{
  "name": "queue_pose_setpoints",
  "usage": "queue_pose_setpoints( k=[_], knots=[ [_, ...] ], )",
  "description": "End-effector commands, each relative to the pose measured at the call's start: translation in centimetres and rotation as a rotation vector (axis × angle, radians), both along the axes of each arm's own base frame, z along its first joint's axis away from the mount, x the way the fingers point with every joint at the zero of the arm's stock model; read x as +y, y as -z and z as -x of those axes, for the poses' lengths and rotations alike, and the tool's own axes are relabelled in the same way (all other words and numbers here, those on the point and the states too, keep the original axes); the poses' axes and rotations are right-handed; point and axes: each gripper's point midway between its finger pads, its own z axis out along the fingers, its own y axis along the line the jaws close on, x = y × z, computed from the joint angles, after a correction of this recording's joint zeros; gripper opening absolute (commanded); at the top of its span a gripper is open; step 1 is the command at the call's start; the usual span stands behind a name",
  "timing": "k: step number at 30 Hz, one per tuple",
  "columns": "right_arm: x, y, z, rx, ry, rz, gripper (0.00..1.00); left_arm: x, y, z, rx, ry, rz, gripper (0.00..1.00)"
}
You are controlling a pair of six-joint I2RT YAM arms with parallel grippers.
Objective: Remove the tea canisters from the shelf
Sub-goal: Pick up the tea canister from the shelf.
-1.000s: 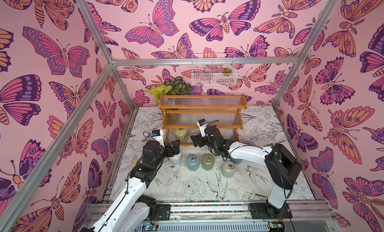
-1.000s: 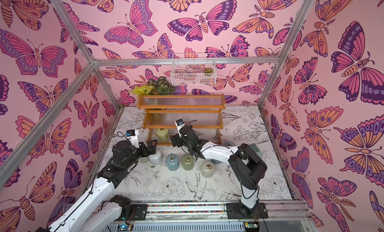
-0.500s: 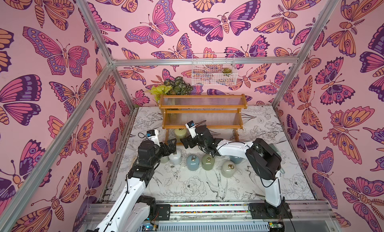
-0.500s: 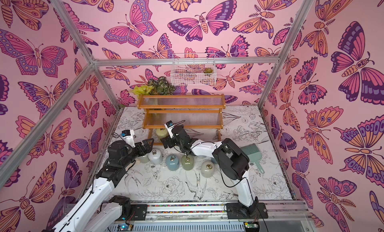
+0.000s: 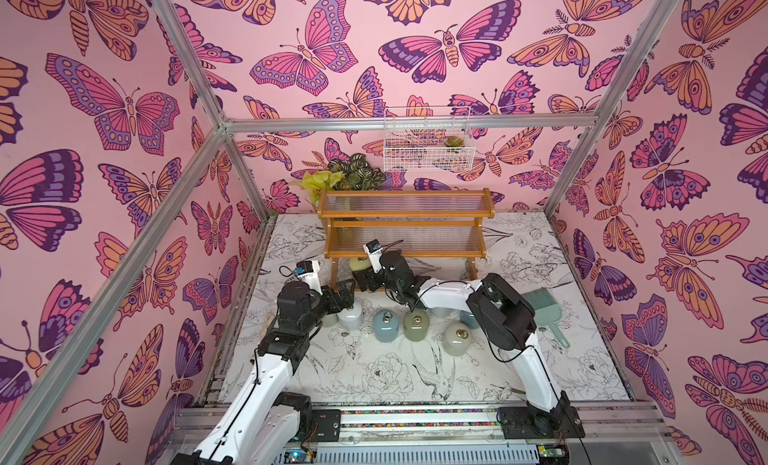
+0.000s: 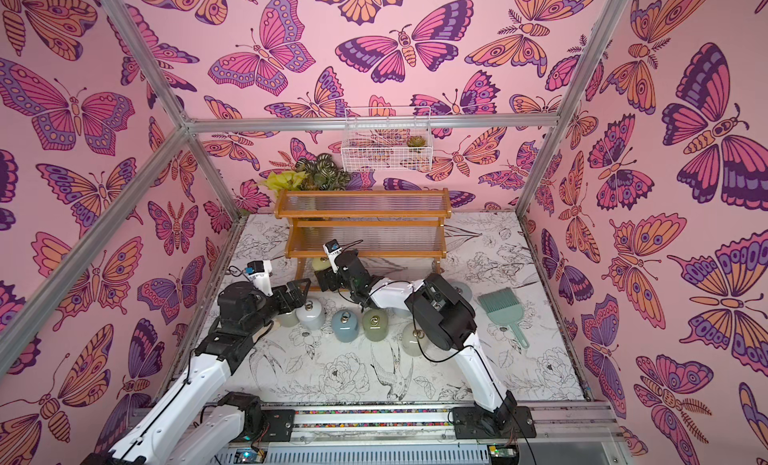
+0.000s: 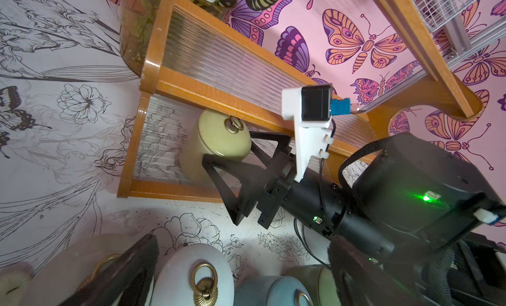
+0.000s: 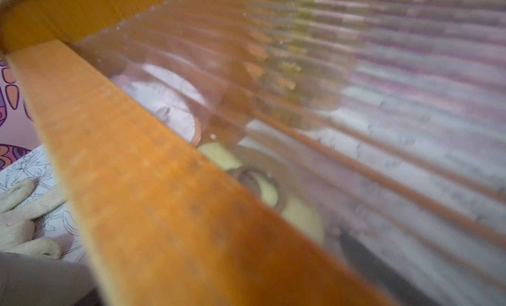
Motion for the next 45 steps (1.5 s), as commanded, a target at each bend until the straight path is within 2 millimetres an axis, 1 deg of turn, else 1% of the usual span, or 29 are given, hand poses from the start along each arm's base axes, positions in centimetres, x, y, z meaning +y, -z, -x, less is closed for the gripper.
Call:
queue_pose_setpoints(
  k=[1,4,8,12,18,24,27,31,40,45],
  knots=[
    [1.1,-0.5,-0.6,-0.027,-0.001,-0.015,0.99,-0.1,0.4,0.0,-0.002,0.009,0.011,1.0],
    [1.5,0.3,-1.1,-0.014,0.006,-0.004,0.99,-0.1,0.7,-0.1,0.002,0.009,0.011,1.0],
    [2.0,0.3,-1.4,-0.015,0.003,-0.004,0.99,0.0,1.1,-0.2,0.008,0.006,0.014,1.0],
    [2.2,0.3,-1.5,-0.005,-0.001,0.0,0.93,0.0,1.2,-0.2,0.009,0.003,0.015,1.0],
    [1.8,0.6,-1.5,0.008,0.012,0.02,0.85,0.1,1.0,-0.3,0.006,0.002,0.016,1.0],
    [1.7,0.5,-1.3,0.007,0.012,0.013,0.78,0.1,1.0,-0.1,0.005,-0.002,0.022,1.0],
    [1.8,-0.8,-1.1,-0.022,-0.002,-0.022,0.76,0.2,1.0,0.0,0.001,-0.004,0.022,1.0],
    [1.7,-3.4,-0.8,-0.083,-0.022,-0.057,0.76,0.2,0.7,-0.1,-0.006,-0.006,0.021,1.0],
    [0.5,-7.8,0.2,-0.181,-0.044,-0.055,0.77,0.3,0.5,0.1,-0.012,-0.01,0.02,1.0],
    [-0.5,-9.0,1.2,-0.196,-0.054,-0.059,0.77,0.4,0.4,0.0,-0.013,-0.016,0.017,1.0]
  ],
)
